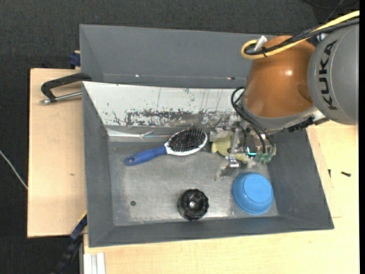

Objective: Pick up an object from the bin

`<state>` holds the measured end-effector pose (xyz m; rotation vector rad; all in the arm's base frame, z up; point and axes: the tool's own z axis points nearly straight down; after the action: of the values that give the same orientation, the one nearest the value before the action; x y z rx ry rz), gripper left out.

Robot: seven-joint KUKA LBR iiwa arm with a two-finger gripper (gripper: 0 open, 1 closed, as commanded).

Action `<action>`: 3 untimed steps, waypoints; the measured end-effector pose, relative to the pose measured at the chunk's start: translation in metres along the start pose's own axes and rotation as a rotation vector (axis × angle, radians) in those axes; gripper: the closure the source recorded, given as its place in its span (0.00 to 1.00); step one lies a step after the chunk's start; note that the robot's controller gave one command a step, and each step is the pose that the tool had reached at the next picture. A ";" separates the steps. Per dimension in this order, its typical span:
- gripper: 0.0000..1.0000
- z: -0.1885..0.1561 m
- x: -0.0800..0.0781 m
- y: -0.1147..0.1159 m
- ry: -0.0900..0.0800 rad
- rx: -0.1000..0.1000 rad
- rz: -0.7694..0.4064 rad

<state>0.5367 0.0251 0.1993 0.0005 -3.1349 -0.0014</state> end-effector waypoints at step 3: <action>0.00 0.082 0.044 0.032 -0.013 0.007 -1.327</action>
Offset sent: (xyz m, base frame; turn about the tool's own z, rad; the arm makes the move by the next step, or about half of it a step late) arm -0.0431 0.0556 -0.1293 -0.3120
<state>0.4917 0.0568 0.1179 1.9393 -2.4810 0.0023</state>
